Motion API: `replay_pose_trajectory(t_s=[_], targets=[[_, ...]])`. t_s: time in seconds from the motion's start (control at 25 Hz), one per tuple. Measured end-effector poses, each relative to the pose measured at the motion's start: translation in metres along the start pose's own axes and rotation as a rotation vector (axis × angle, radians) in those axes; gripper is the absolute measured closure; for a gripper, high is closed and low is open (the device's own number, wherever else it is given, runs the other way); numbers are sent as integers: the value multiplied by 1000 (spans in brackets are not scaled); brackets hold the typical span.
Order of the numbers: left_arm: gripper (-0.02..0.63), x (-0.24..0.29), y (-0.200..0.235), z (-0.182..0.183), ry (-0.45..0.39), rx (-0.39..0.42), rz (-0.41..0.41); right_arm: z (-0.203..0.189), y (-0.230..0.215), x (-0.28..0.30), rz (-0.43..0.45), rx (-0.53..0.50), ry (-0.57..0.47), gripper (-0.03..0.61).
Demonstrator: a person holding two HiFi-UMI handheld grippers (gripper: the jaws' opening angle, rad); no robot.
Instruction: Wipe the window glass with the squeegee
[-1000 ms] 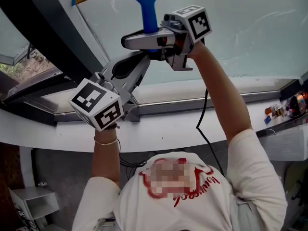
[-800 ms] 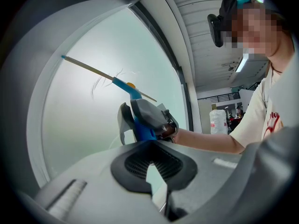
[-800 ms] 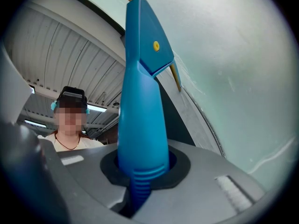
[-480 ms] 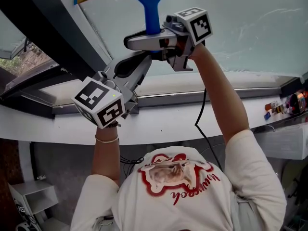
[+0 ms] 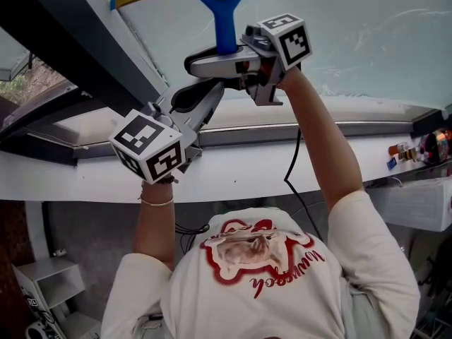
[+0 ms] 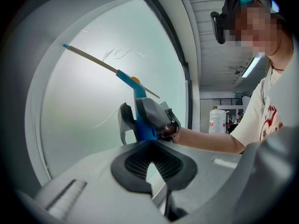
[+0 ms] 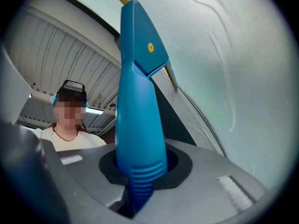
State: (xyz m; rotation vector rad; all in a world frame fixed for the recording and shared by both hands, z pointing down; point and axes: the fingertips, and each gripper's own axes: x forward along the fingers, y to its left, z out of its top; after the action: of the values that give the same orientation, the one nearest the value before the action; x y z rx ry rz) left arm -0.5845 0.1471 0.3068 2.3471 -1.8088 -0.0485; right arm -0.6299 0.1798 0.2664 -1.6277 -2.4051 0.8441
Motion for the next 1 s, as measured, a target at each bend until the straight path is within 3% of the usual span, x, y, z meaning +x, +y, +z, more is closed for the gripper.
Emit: replay_pose_trajectory(t_s=[1.0], targets=[[608,-1,-2,-88,105,-189,18,-81,-32,-14,4,102,-58,500]])
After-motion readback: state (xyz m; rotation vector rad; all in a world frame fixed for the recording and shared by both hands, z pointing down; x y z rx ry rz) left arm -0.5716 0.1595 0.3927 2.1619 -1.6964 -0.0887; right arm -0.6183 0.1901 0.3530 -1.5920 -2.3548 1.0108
